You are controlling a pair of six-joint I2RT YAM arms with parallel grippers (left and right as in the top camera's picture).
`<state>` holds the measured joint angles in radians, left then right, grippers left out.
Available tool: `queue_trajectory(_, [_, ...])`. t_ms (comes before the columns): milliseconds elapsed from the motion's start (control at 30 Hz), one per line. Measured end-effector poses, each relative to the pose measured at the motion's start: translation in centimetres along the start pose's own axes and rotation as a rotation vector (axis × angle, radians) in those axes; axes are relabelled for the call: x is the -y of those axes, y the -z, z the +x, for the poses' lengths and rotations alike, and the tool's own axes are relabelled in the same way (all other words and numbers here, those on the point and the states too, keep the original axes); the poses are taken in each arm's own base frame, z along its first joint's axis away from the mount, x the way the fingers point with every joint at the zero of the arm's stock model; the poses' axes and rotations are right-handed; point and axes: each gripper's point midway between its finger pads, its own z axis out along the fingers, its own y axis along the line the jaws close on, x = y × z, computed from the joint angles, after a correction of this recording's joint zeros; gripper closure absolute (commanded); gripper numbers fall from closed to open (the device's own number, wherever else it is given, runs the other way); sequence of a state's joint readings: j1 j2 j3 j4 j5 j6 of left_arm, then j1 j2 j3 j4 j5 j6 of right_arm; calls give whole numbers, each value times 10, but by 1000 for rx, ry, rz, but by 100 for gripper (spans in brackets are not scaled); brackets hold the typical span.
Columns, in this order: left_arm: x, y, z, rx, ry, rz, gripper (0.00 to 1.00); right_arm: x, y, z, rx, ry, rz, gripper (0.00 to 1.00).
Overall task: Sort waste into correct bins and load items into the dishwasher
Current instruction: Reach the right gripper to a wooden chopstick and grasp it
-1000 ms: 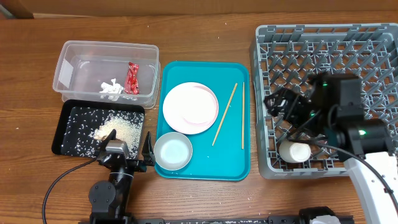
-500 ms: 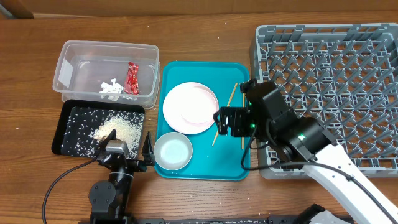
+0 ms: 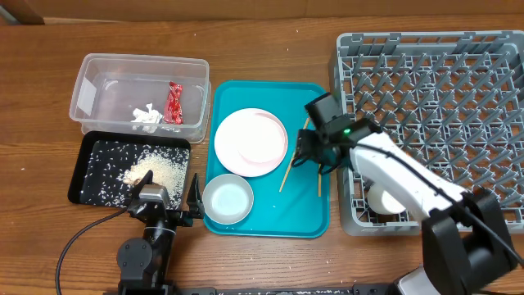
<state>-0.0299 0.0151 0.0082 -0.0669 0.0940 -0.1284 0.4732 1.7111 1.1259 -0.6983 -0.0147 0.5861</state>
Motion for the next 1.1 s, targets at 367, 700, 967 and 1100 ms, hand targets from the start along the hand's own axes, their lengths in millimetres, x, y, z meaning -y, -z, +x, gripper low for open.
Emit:
queue_trajectory(367, [0,0,0,0,0,0,0,18,-32,0,-63,92,49,47])
queue_trajectory(700, [0,0,0,0,0,0,0,19,-37,4,-82,115,58,61])
queue_trajectory(967, [0,0,0,0,0,0,0,19,-43,3,-61,105,48,54])
queue_trajectory(1100, [0,0,0,0,0,0,0,21,-47,10,-77,138,57,53])
